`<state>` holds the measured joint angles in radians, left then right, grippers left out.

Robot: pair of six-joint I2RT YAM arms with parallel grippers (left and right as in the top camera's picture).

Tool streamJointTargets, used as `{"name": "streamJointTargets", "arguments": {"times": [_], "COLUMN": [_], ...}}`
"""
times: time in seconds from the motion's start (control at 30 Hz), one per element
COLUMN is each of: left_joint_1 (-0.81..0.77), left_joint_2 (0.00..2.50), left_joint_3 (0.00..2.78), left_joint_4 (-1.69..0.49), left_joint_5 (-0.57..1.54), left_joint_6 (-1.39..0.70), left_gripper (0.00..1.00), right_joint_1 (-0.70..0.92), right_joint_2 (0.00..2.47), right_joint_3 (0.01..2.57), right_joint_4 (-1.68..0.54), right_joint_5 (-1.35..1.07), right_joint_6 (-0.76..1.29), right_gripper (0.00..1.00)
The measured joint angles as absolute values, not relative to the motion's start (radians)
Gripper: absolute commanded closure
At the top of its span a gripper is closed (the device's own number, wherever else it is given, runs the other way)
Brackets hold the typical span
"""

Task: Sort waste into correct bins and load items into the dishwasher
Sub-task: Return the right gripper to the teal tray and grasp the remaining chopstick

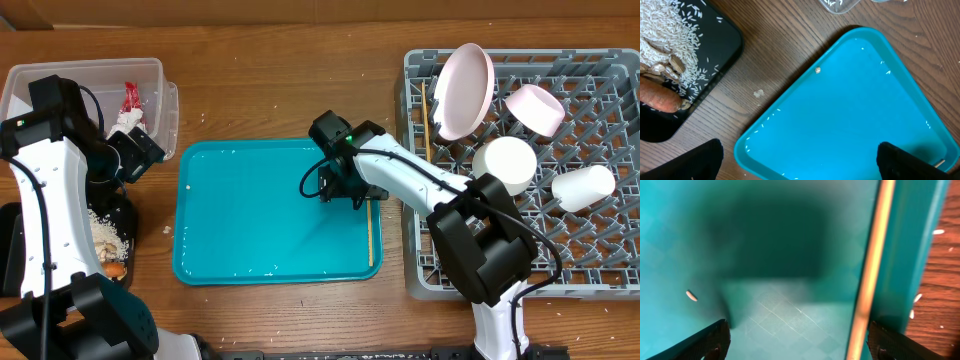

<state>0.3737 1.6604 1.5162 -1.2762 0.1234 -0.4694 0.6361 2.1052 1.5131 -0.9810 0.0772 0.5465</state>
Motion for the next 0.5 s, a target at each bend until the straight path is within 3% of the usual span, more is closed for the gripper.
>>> {"name": "streamJointTargets", "arguments": {"times": [0.07, 0.13, 0.33, 0.5], "left_joint_1": [0.374, 0.374, 0.374, 0.374], "left_joint_2": [1.660, 1.660, 1.660, 1.660], "left_joint_3": [1.517, 1.517, 1.516, 1.516], "left_joint_4": [-1.276, -1.276, -1.276, -1.276], "left_joint_5": [0.123, 0.123, 0.123, 0.123], "left_joint_6": [-0.469, -0.469, -0.469, -0.469], "left_gripper": [0.00, 0.00, 0.00, 0.00], "right_joint_1": [0.636, 0.636, 0.636, 0.636], "right_joint_2": [2.105, 2.105, 2.105, 2.105], "right_joint_3": [1.504, 1.499, 1.499, 1.498], "right_joint_4": [-0.973, -0.970, -0.971, -0.974], "right_joint_5": [0.070, 0.062, 0.052, 0.053], "right_joint_6": [0.547, 0.550, 0.561, 0.573], "right_gripper": [0.12, 0.21, 0.66, 0.96]}}
